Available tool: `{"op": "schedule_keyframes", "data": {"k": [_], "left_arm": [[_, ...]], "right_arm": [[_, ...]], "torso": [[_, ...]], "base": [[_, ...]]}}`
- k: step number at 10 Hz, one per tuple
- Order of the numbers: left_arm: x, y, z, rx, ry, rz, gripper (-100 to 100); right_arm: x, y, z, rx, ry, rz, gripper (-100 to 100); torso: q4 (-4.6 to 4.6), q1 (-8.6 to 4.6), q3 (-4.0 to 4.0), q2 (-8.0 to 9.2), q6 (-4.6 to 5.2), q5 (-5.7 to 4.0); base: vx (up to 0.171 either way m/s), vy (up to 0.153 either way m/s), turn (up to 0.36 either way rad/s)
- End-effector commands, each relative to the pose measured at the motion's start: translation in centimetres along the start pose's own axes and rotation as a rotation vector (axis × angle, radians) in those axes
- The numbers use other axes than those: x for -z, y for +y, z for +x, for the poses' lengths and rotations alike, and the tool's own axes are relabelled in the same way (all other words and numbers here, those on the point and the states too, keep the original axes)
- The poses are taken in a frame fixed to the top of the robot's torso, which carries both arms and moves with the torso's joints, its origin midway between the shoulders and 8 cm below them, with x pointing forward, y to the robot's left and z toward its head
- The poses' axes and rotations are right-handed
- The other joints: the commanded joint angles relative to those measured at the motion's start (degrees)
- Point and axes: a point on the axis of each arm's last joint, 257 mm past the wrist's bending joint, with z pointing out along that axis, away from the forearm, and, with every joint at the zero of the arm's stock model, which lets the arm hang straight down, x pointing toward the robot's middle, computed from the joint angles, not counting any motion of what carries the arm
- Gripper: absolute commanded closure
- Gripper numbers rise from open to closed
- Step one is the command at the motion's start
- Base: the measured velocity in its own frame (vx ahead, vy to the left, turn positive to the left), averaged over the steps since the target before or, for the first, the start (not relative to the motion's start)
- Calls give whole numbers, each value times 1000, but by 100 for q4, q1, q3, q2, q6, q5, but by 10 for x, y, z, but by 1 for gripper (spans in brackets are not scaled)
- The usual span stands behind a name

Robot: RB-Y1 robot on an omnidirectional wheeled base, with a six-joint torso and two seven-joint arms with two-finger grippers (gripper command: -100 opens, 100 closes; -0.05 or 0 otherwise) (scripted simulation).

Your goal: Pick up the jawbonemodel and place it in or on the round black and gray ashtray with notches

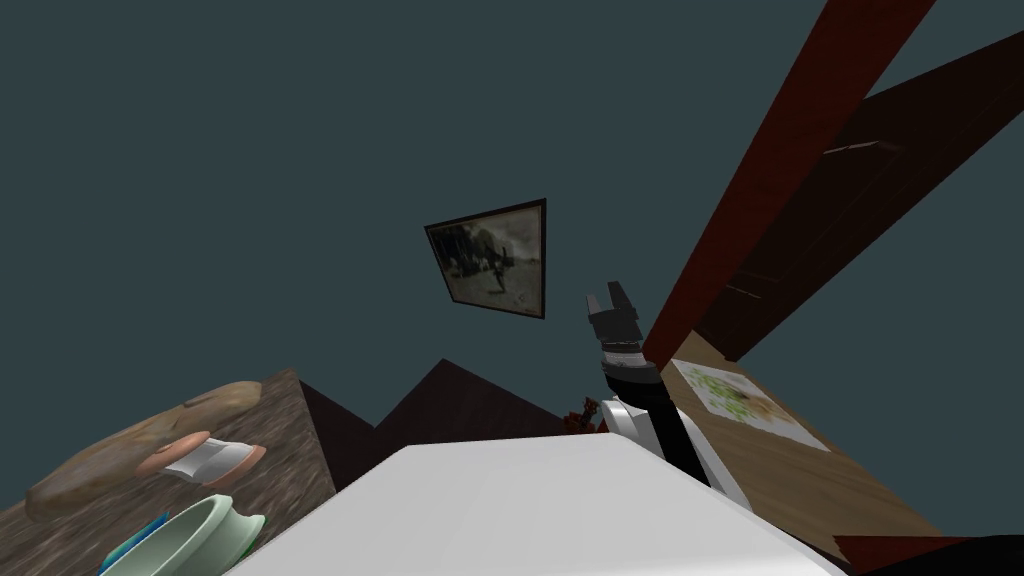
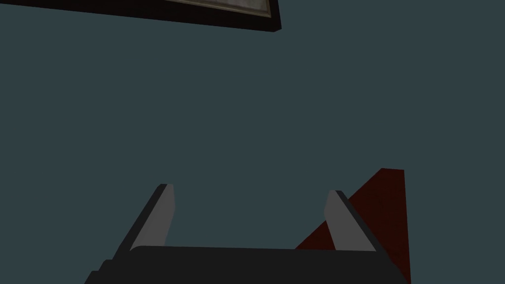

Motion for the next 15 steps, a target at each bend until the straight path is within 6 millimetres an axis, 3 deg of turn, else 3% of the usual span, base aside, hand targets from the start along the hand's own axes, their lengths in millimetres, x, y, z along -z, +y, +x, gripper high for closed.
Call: {"op": "schedule_keyframes", "data": {"k": [1,2,3,8,9,10,11,12,13,14,15], "left_arm": [[0,0,0,0,0,0,-100],[0,0,0,0,0,0,0],[15,-9,-16,-7,-10,-2,-100],[38,-25,-38,-20,-22,-4,-100],[52,-37,-52,-30,-29,-6,-100],[51,-47,-57,-35,-41,16,-100],[67,-50,-64,-40,-35,-7,-100],[66,-55,-67,-43,-42,5,-100],[70,-70,-85,-58,-85,32,-100],[68,-63,-72,-47,-48,20,-100],[68,-66,-74,-47,-57,23,0]], "right_arm": [[0,0,0,0,0,0,0],[0,0,0,0,0,0,0],[0,0,0,0,0,0,0],[0,0,0,0,0,0,0],[0,0,0,0,0,0,0],[0,0,0,0,0,0,0],[0,0,0,0,0,0,0],[0,0,0,0,0,0,0],[0,0,0,0,0,0,0],[0,0,0,0,0,0,0],[0,0,0,0,0,0,0]], "torso": [[0,0,0,0,0,0],[0,0,0,0,0,0],[0,0,0,0,0,0],[2,-10,6,11,0,-4],[3,-13,7,12,-1,-4],[4,-16,10,18,0,-5],[4,-19,10,17,0,-5],[4,-20,11,18,-1,-5],[4,-18,9,15,-1,-4],[1,-13,3,5,2,-5],[1,-5,1,1,-1,0]], "base": [[0,0,0],[0,0,0],[-31,-36,54],[-39,-29,33],[-62,-40,46],[-50,-42,29],[-55,-46,56],[-41,-40,34],[-13,-17,6],[0,0,0],[0,0,0]]}}
